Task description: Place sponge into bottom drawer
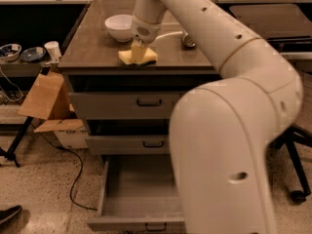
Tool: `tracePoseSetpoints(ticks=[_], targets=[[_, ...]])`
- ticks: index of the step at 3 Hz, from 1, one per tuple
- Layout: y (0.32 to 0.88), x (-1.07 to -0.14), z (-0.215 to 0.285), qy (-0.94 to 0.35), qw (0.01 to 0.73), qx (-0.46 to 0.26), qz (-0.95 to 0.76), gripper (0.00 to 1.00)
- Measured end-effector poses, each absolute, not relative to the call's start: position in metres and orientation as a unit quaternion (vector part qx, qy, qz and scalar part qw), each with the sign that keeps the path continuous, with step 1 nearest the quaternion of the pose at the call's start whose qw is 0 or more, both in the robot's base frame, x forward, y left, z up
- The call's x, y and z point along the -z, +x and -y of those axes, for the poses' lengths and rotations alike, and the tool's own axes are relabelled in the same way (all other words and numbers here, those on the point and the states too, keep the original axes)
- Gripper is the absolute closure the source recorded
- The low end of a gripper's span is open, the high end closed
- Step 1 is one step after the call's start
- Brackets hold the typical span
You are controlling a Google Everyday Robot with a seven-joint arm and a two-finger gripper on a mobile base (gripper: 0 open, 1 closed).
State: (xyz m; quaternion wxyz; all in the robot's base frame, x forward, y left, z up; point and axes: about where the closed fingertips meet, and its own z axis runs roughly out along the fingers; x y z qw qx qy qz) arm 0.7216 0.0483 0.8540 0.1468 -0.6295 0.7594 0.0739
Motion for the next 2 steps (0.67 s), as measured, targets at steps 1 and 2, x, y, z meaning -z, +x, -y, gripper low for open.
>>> tracePoseSetpoints(ticks=[1,2], targets=[[0.697,-0.884,-0.019,-0.611,0.204,-0.069,-0.761,1.0],[0.657,-0.929,0.009,-0.58,0.279,-0.056,-0.763,1.0]])
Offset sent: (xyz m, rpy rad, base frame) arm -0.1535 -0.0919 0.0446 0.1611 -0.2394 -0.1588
